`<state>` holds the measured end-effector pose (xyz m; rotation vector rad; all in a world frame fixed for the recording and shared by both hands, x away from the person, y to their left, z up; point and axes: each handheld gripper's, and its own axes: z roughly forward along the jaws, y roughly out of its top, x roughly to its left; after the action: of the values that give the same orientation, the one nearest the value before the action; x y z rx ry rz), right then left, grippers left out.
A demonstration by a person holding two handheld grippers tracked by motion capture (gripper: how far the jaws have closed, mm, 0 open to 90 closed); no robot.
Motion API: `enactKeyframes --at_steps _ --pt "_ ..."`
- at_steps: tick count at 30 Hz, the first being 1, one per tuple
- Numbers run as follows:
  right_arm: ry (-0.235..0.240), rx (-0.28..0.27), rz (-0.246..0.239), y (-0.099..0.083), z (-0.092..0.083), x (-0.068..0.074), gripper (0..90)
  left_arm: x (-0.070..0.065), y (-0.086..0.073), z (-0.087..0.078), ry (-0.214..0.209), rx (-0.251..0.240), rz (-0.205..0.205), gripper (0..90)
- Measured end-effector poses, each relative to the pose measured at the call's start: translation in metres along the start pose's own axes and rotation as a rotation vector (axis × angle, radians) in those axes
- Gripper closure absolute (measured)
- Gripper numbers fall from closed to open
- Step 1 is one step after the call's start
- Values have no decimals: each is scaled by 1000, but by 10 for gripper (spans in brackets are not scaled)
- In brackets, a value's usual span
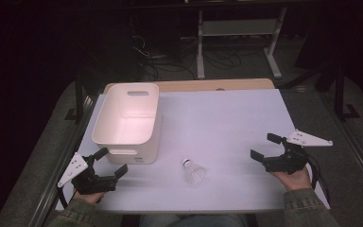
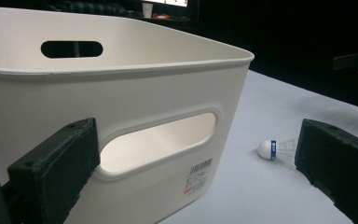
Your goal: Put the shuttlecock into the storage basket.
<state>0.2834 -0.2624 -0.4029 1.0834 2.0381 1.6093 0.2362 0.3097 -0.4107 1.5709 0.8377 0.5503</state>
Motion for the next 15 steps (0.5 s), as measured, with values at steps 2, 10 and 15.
enactKeyframes --at_steps 2,10,15 --pt "-4 -1 -7 0 0 1 0 0 0 0 1 1 5 0" --pt "-11 -4 -10 -1 -1 1 0 -1 0 -1 -1 2 6 0" --pt "-15 8 -14 -1 0 2 0 -1 0 -1 1 -3 -2 0"
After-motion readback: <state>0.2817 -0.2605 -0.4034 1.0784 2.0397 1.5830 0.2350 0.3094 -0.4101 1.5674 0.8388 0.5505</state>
